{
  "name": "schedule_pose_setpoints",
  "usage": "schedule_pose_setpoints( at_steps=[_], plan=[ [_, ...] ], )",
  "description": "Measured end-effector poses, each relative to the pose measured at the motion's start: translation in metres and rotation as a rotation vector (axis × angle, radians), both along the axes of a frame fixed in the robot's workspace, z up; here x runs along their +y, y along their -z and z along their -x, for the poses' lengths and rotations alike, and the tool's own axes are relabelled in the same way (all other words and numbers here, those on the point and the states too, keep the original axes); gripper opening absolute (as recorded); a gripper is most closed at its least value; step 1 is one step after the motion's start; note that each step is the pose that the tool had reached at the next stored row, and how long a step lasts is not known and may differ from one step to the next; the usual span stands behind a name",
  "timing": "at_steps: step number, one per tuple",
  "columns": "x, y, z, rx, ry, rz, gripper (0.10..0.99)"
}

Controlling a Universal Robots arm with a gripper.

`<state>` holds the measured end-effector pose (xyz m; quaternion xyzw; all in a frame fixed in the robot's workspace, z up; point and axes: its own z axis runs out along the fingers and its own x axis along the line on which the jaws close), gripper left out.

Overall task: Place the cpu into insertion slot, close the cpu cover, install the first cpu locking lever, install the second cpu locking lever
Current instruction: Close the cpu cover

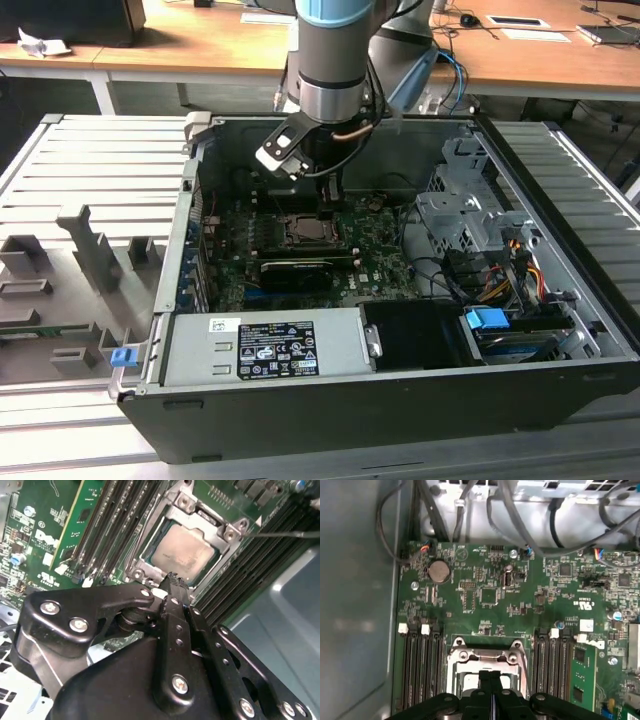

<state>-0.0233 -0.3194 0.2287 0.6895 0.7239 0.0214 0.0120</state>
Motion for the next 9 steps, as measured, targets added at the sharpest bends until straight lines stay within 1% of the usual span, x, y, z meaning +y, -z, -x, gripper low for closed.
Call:
schedule_pose_setpoints(
  at_steps=[2, 4, 9],
  plan=[
    [0.0000, 0.0003, 0.0061, 0.0004, -0.001, 0.000, 0.106],
    [0.0000, 0.0003, 0.0100, 0.0004, -0.001, 0.000, 0.106],
    [0.0000, 0.0004, 0.0163, 0.0003, -0.001, 0.000, 0.106]
  ],
)
